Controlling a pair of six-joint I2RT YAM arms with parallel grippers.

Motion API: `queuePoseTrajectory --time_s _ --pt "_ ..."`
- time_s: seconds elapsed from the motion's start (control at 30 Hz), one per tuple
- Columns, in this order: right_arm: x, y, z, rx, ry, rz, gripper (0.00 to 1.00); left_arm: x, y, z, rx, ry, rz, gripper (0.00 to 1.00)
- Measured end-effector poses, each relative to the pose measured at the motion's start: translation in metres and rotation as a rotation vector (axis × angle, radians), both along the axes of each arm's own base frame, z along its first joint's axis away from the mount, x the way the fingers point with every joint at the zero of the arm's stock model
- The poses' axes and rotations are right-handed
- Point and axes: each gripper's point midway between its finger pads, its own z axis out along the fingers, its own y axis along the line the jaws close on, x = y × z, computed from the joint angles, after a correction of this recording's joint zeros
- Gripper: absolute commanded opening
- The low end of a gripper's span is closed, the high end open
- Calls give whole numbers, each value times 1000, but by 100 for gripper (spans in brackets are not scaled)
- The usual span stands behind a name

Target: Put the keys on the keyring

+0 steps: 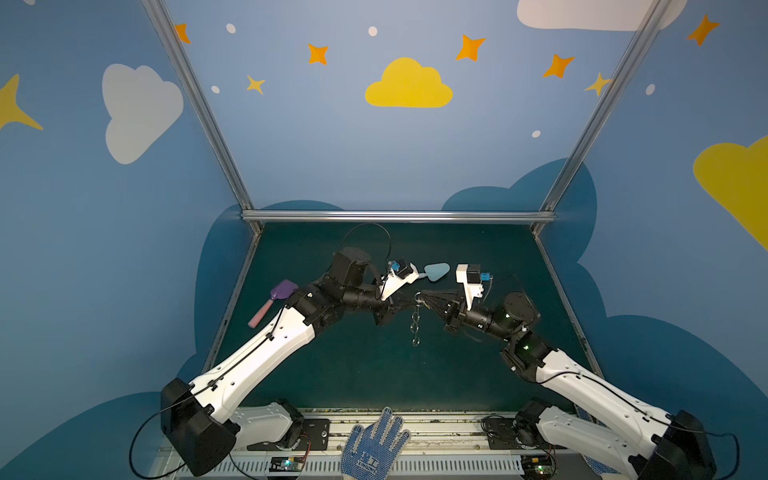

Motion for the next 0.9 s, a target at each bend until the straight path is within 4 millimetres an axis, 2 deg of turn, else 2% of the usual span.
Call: queuePoseTrajectory --time_s 0.17,0.23,0.33,0.57,0.67,0.77,0.9 --pt "3 -2 3 60 26 -23 0 3 -2 4 -23 5 12 5" --pt "4 -1 4 79 33 -26 0 4 -3 4 -29 11 17 12" --pt "9 -3 9 111 31 -52 0 4 -5 2 -32 29 13 16" --pt "17 -9 19 154 14 -109 0 -9 -10 -5 -27 71 -31 16" --pt "19 -11 18 143 9 -124 0 -8 -9 -6 -25 71 -25 23" --pt "20 -15 16 125 6 -148 0 -6 -6 -11 -13 68 -2 35" --pt "21 -21 12 90 8 -177 0 -1 2 -14 -7 55 52 39"
